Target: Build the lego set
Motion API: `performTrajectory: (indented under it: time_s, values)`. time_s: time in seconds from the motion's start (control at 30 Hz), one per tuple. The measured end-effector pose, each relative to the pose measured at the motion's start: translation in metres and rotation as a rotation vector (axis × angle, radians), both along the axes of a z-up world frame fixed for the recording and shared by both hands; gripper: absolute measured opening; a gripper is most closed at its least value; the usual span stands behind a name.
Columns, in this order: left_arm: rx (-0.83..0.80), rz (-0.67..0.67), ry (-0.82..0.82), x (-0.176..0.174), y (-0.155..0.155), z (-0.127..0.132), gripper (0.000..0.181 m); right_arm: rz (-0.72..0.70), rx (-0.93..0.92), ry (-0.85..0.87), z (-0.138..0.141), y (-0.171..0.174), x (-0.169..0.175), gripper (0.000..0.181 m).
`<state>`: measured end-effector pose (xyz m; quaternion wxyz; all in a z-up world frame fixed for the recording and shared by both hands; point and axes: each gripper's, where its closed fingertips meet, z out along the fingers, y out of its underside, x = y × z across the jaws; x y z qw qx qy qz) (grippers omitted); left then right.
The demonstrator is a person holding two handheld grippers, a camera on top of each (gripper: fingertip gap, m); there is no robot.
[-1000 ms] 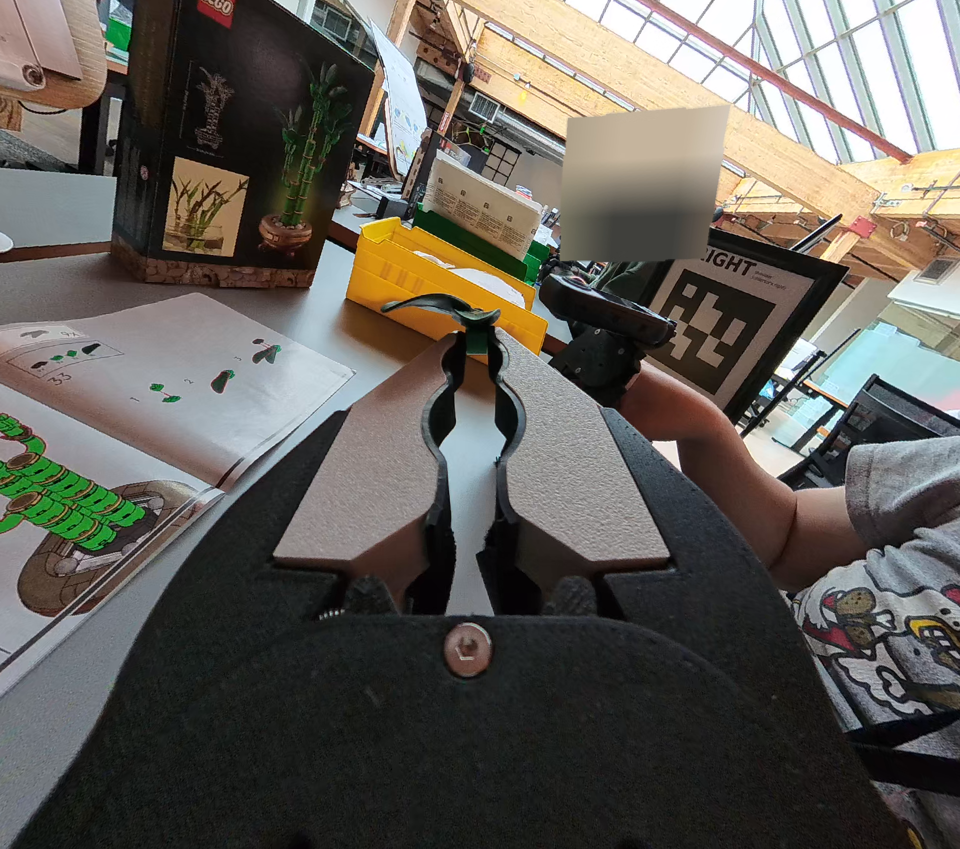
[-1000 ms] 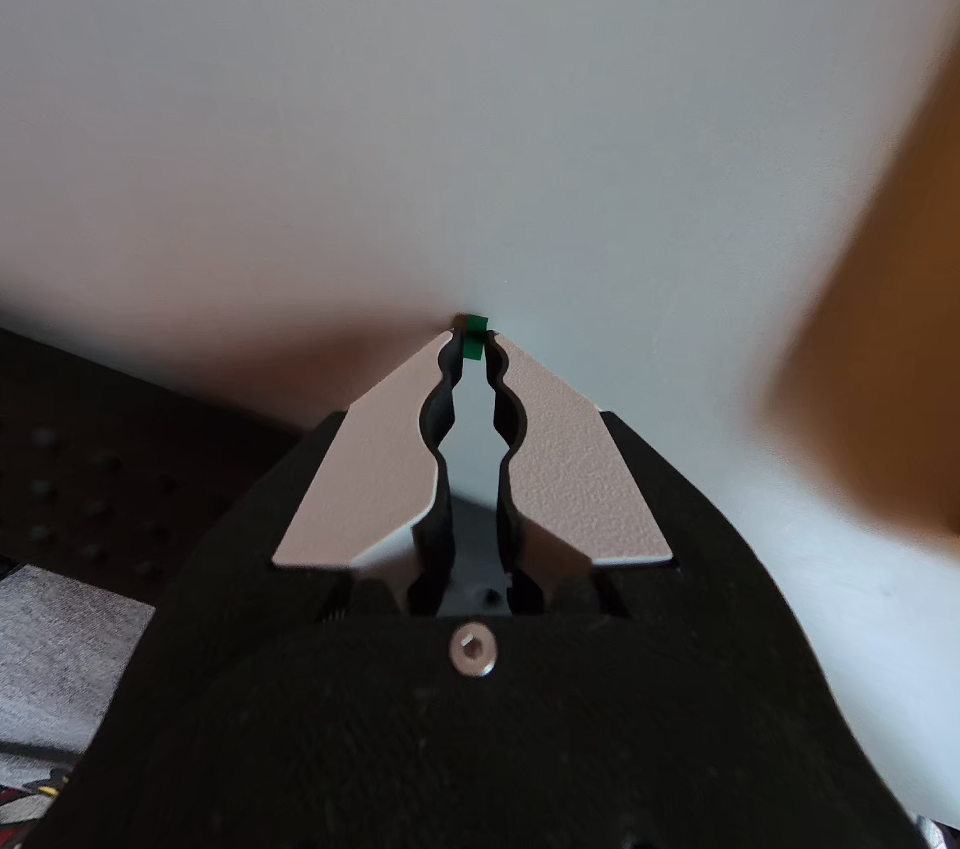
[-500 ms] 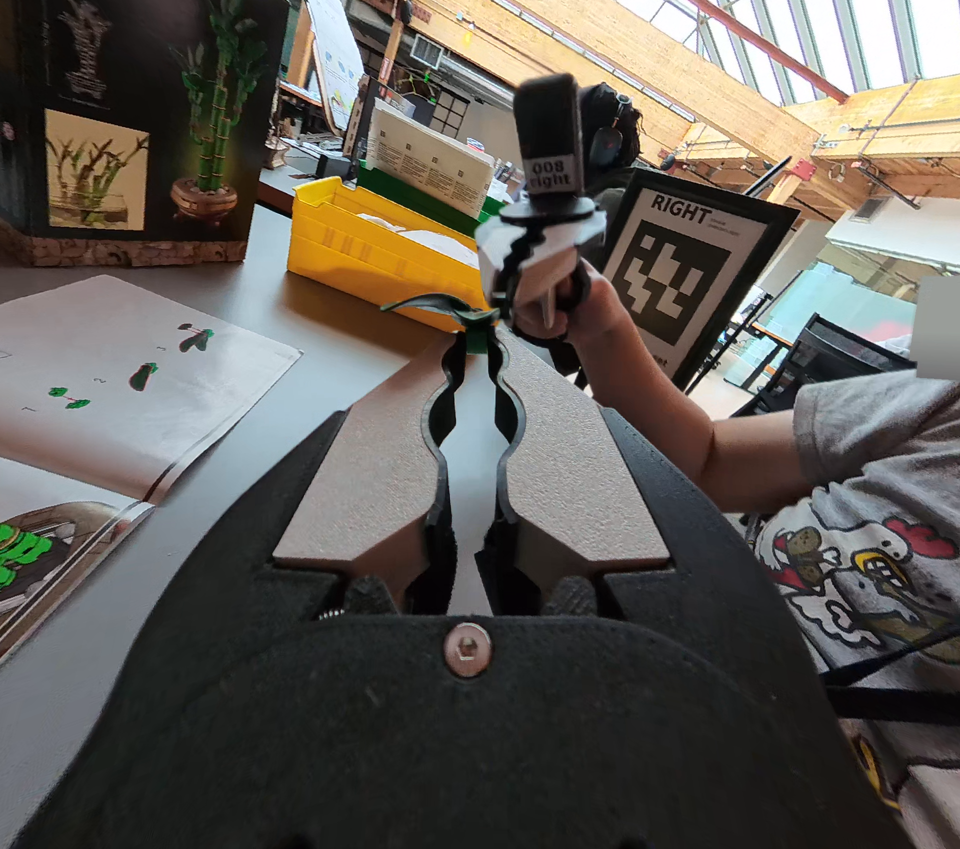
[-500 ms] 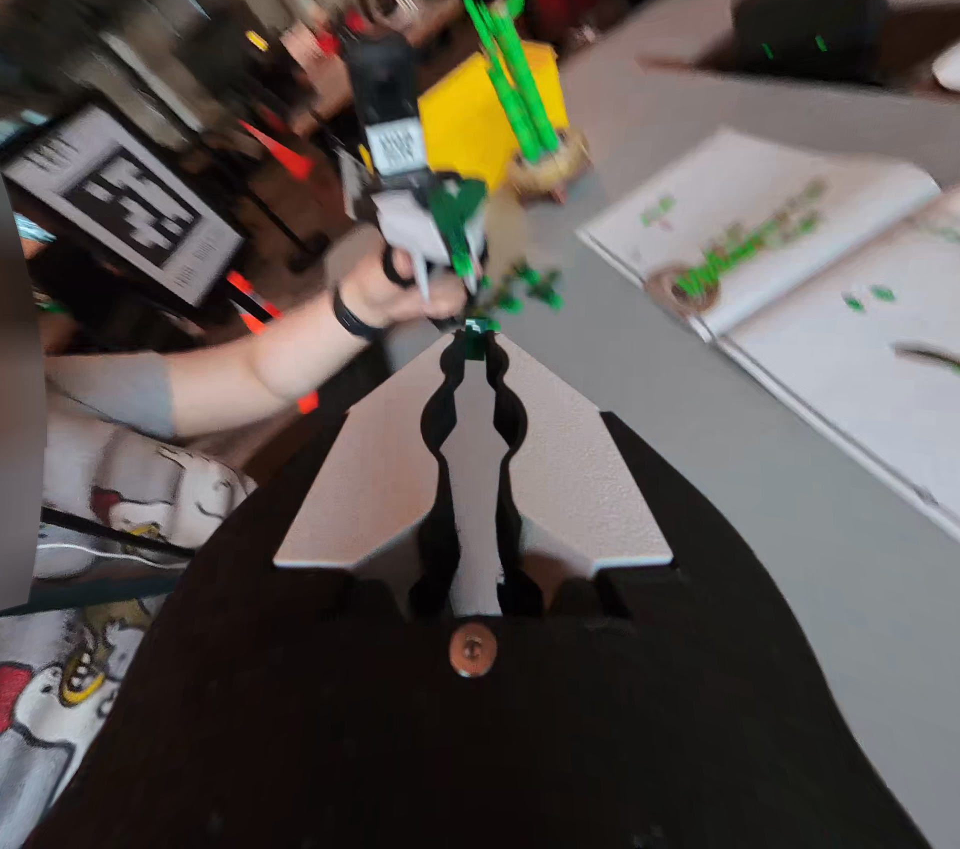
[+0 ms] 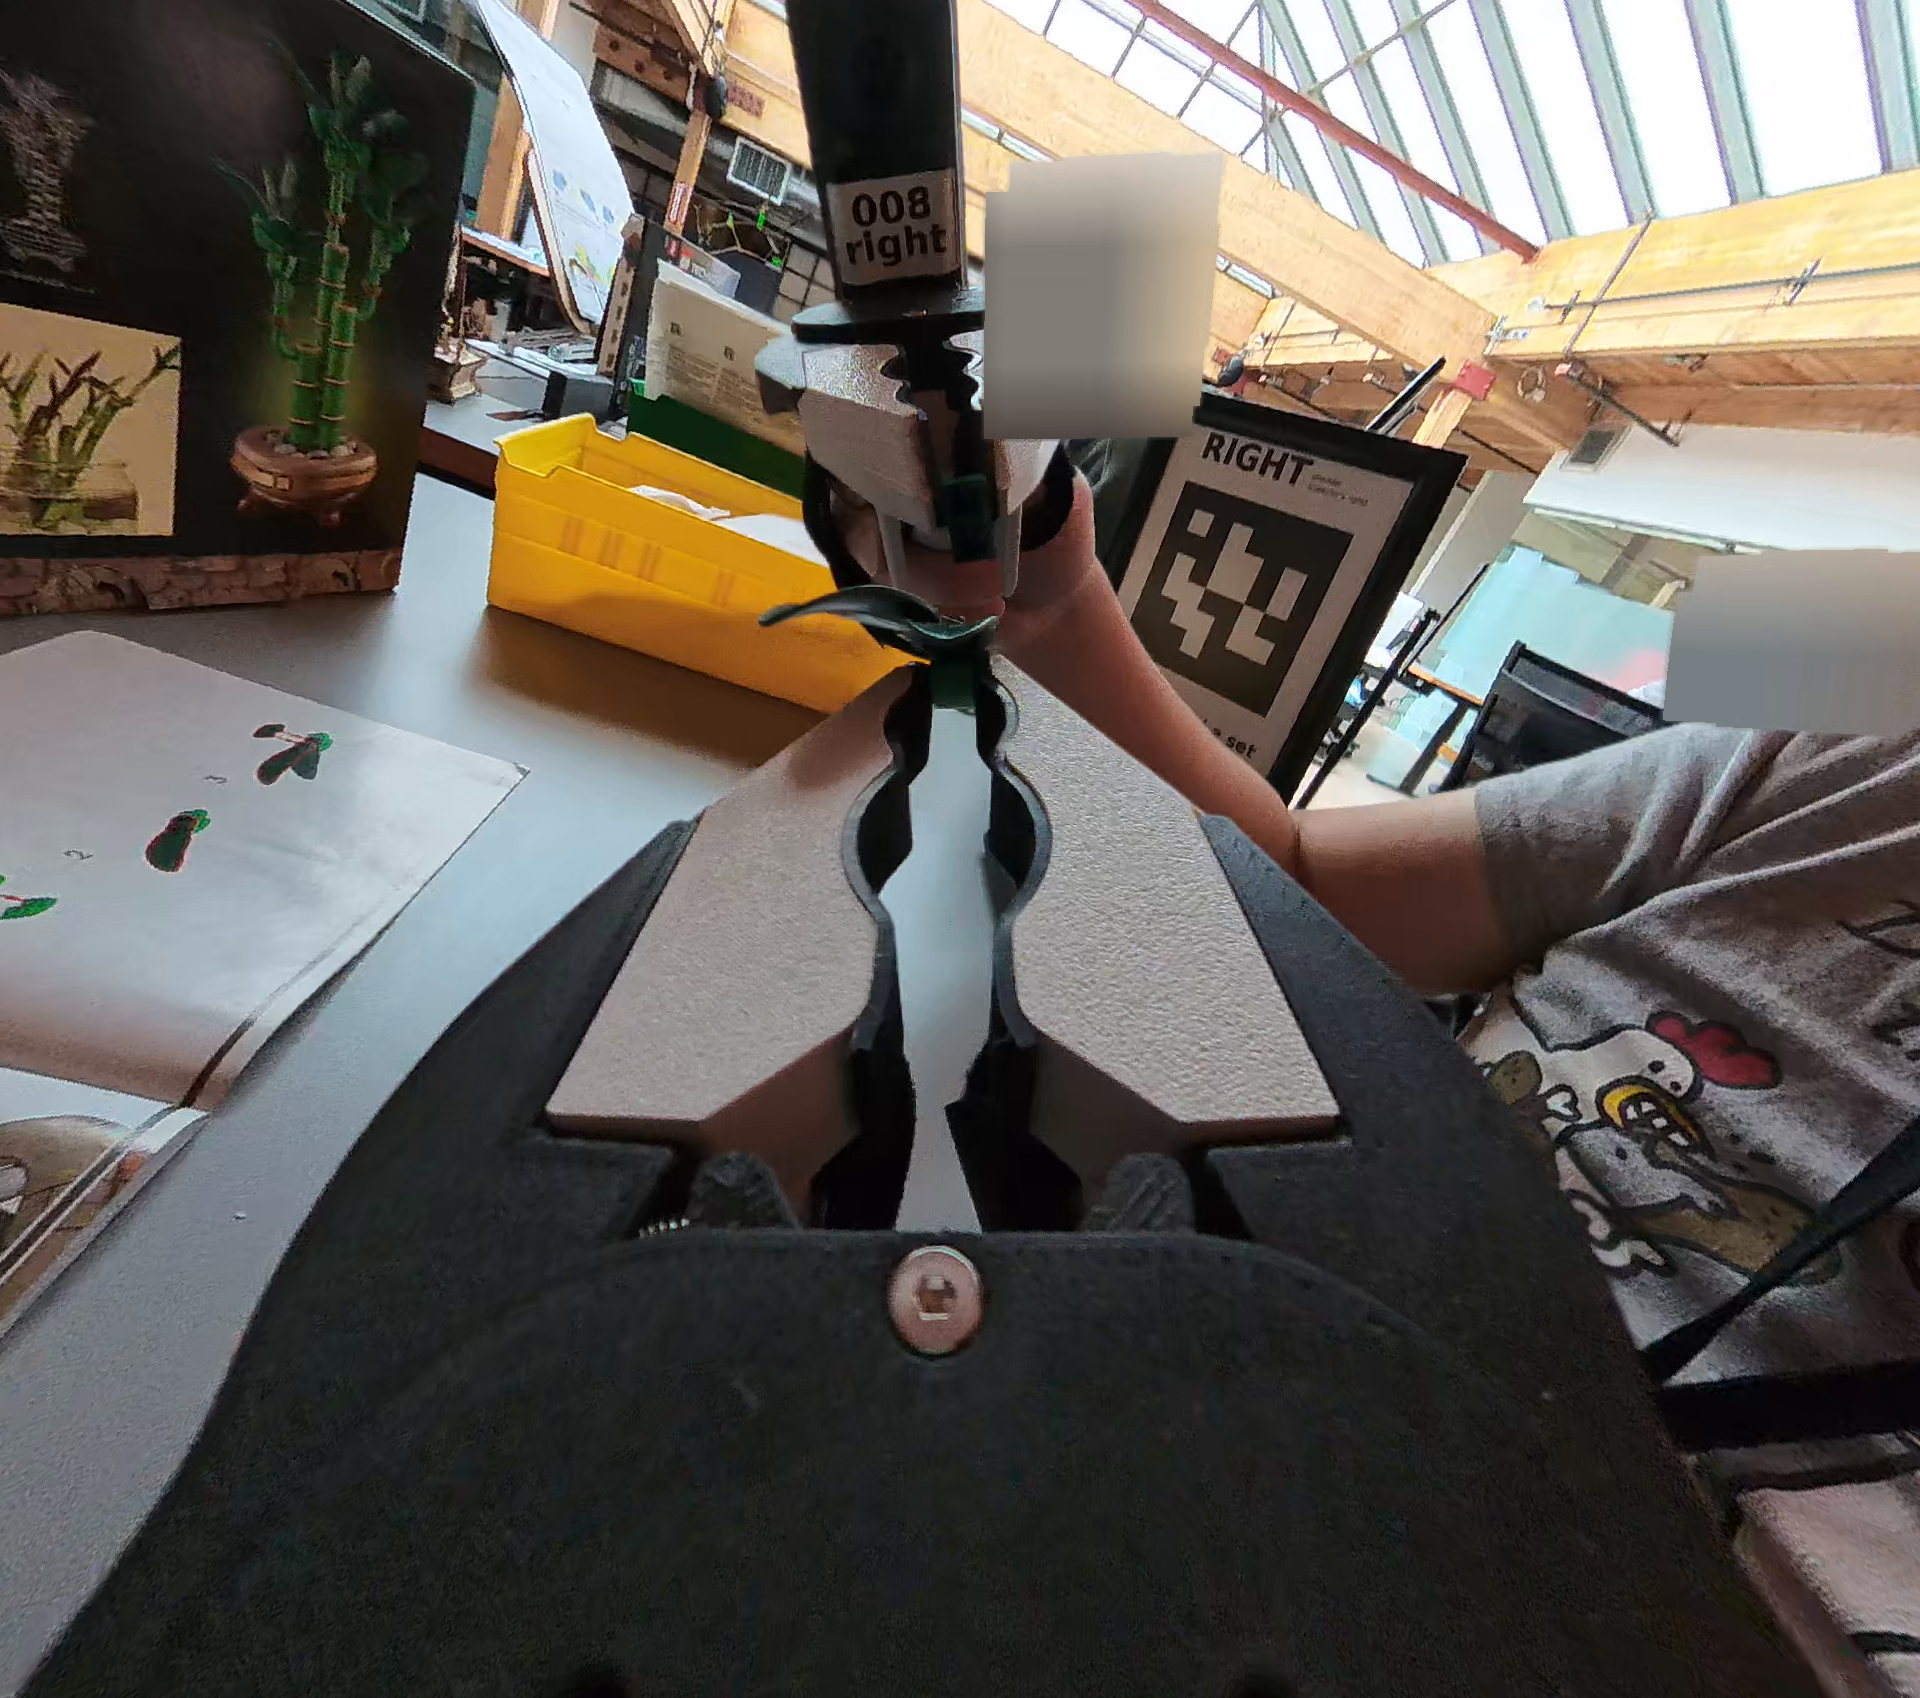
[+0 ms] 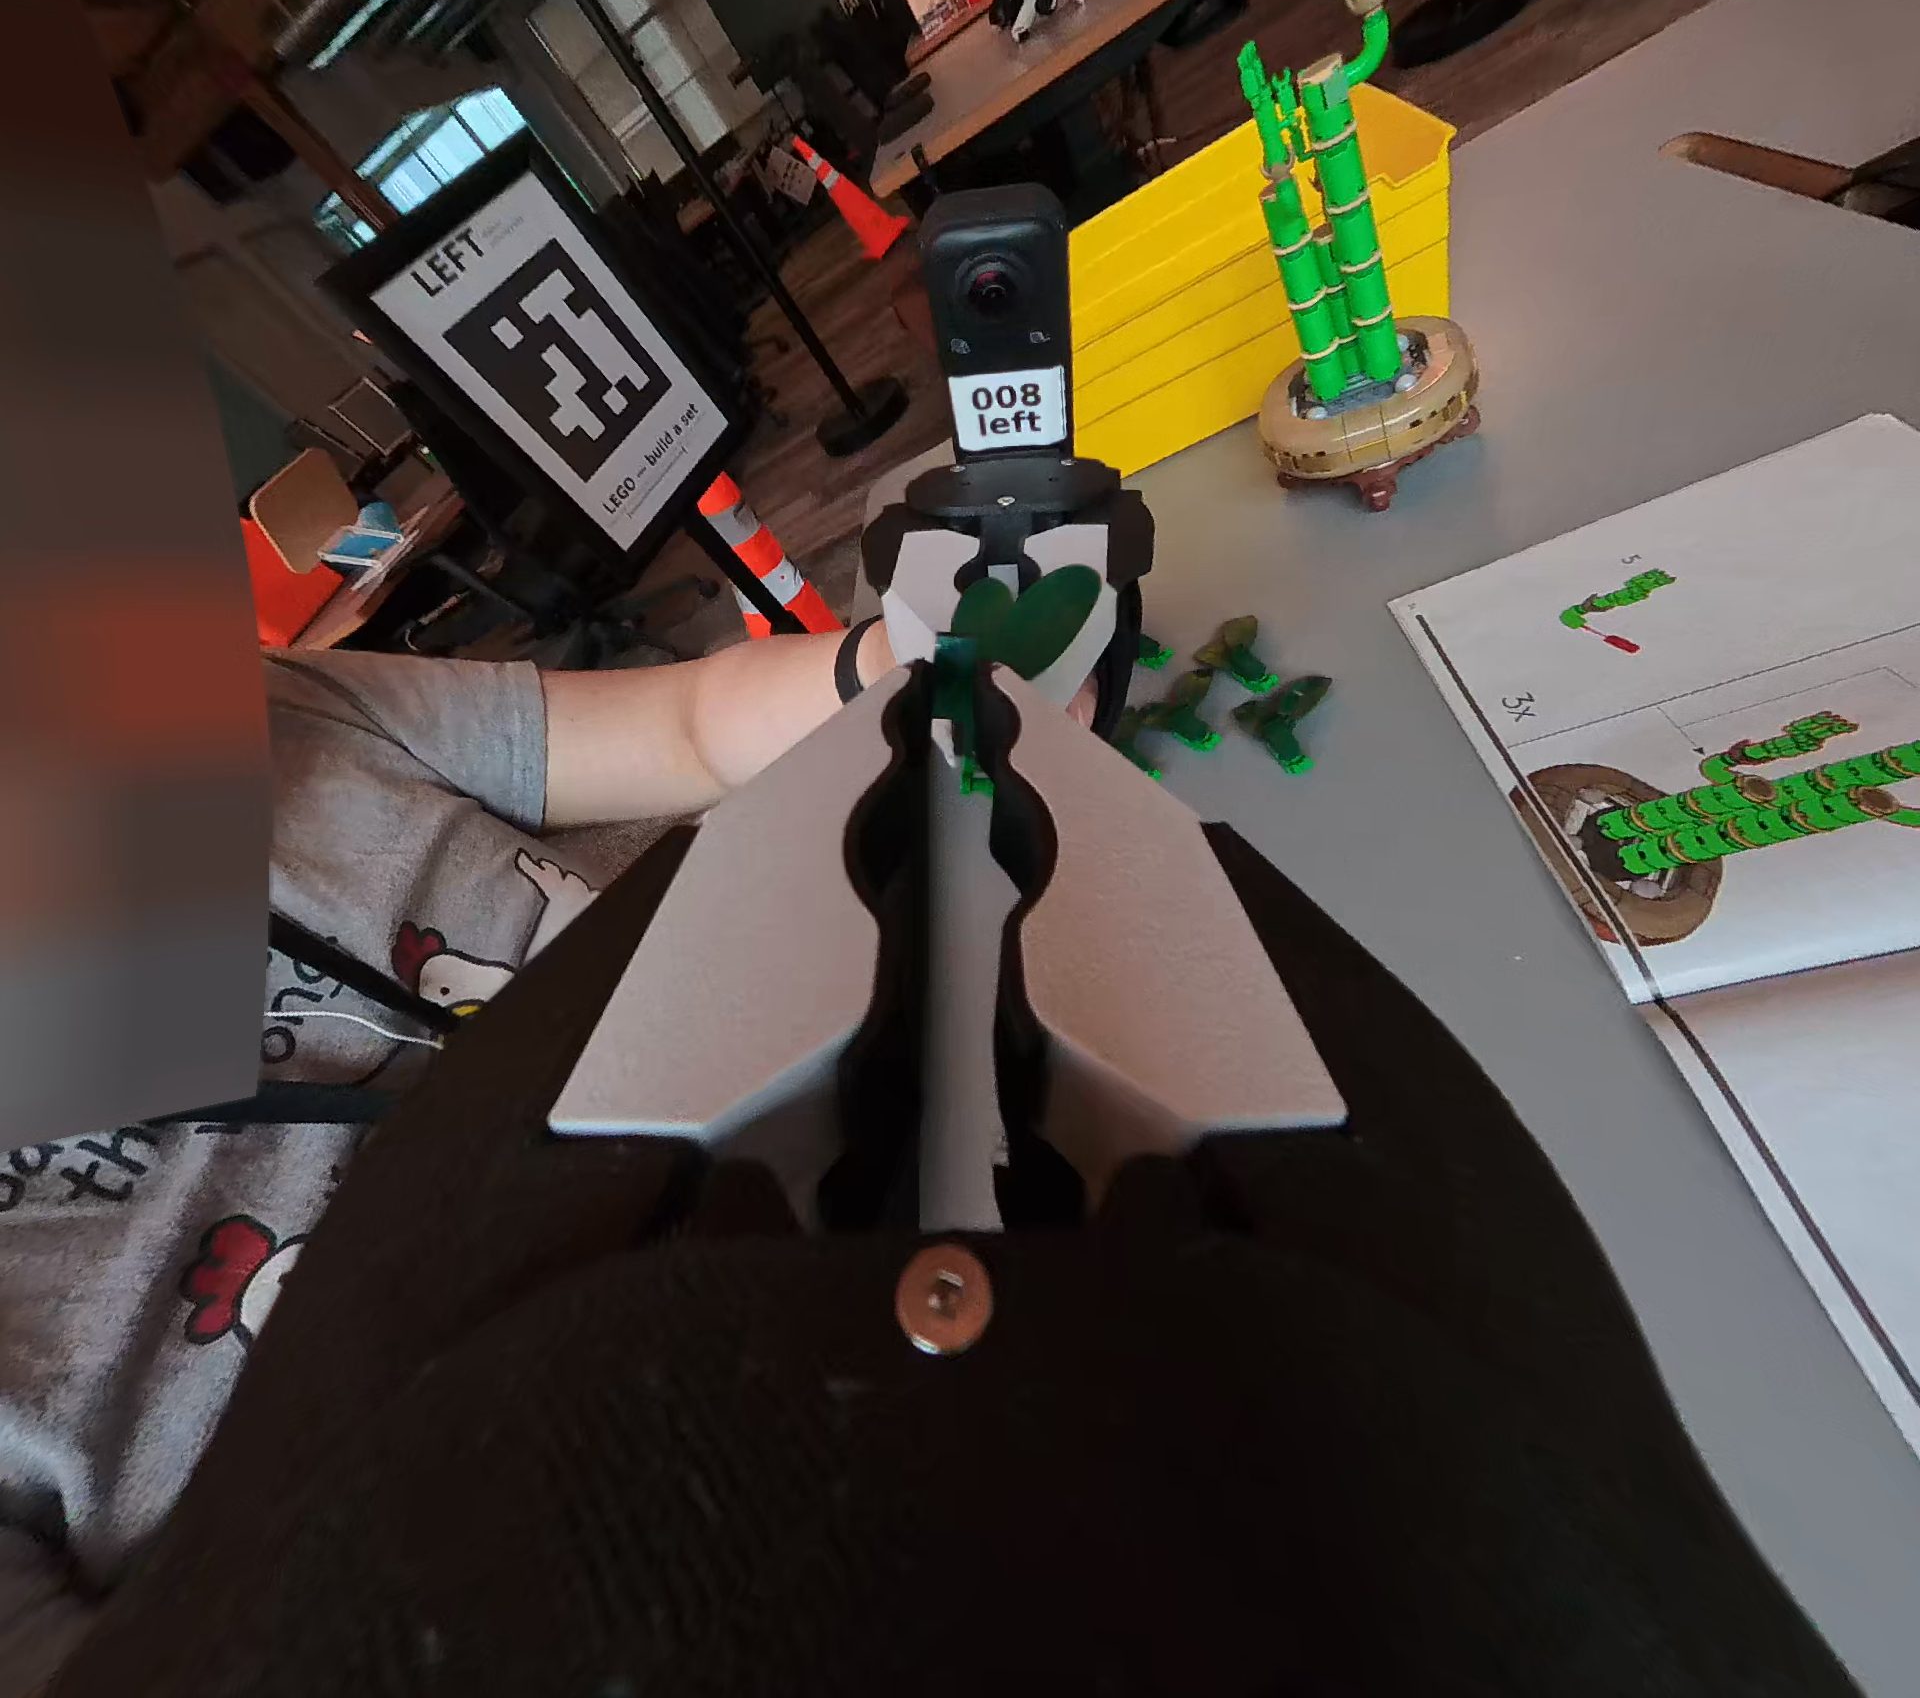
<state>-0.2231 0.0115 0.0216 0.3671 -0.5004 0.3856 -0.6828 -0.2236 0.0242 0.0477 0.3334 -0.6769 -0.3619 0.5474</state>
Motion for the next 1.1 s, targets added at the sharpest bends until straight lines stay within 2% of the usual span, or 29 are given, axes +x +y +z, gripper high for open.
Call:
performTrajectory:
  time_s: [0.3, 0.37, 0.43, 0.57, 0.7, 0.8, 0.93, 1.1]
  values:
    - [-0.004, 0.034, -0.029, -0.006, 0.007, 0.005, 0.006, -0.006, 0.020, -0.085, -0.008, 0.000, -0.001, 0.006]
    - [0.001, 0.042, -0.038, -0.009, 0.009, 0.007, 0.006, -0.049, 0.023, -0.202, -0.032, 0.006, 0.013, 0.006]
    - [0.012, 0.050, -0.052, -0.012, 0.010, 0.011, 0.006, -0.088, 0.063, -0.399, -0.072, 0.016, 0.036, 0.006]
    - [0.018, 0.041, -0.077, -0.018, 0.010, 0.018, 0.005, 0.179, 0.197, -0.745, -0.144, -0.011, 0.066, 0.006]
    - [0.002, 0.051, -0.122, -0.028, 0.016, 0.026, 0.006, 0.498, 0.549, -0.968, -0.181, -0.036, 0.075, 0.006]
    - [-0.002, 0.065, -0.134, -0.034, 0.022, 0.027, 0.006, 0.679, 0.668, -1.112, -0.191, -0.048, 0.079, 0.006]
    - [-0.013, 0.063, -0.130, -0.034, 0.024, 0.024, 0.006, 0.833, 0.826, -1.254, -0.190, -0.040, 0.088, 0.006]
    - [-0.005, 0.057, -0.106, -0.030, 0.023, 0.019, 0.006, 0.963, 0.927, -1.246, -0.194, -0.041, 0.083, 0.006]
